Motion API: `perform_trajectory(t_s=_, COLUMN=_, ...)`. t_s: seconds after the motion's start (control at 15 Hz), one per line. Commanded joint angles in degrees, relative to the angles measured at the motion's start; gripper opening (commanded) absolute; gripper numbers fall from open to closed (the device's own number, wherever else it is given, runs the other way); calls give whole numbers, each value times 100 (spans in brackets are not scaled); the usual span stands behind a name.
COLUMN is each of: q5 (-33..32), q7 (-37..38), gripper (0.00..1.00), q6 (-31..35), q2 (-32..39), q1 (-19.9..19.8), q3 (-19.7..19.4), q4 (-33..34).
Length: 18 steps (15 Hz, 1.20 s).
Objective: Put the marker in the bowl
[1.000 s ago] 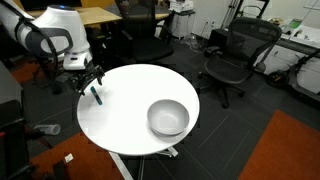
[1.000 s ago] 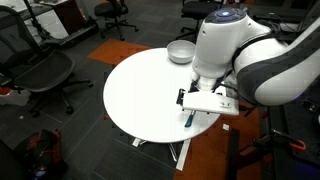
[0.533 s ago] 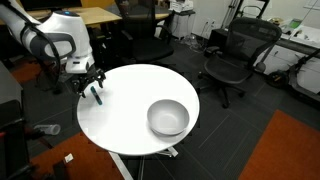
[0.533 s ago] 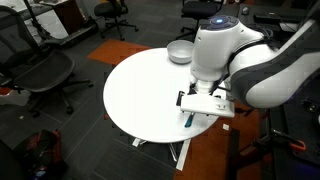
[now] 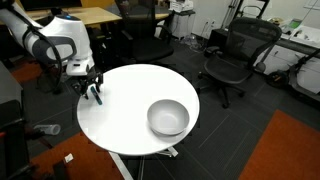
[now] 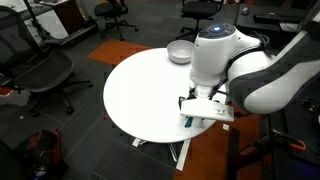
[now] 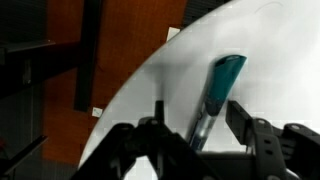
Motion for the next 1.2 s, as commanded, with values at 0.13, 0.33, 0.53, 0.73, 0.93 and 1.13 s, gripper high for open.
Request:
perform_trajectory(t_s=0.13, q5=197, q7=-135, gripper=21, q6=226, q2=127, q1=172, q3=-94, q4=25)
perform_trajectory(t_s=0.33, q5=228, q7=-146, gripper=1, q6=307, q2=115, q1=185, q3=-83, q4=16)
perform_trajectory(t_s=0.53, q5=187, q7=-307, gripper=5, q6=159, q2=-31, q1=146, q3=-48, q4=-60)
perform_trajectory(t_s=0.73, q5=-107, q7=-547, gripper=5, q6=-71, q2=-379, q1=334, q3=-281, q4=-179)
perform_trajectory(t_s=0.93, q5=-388, q7=-885, gripper=5, q6=-352, q2=-767, q1=438, q3=-503, q4=-229)
perform_trajectory(t_s=1.13, q5=-745, q7=-1140, gripper=5, q6=-815, q2=-1175, q1=402, q3=-573, q4=-204)
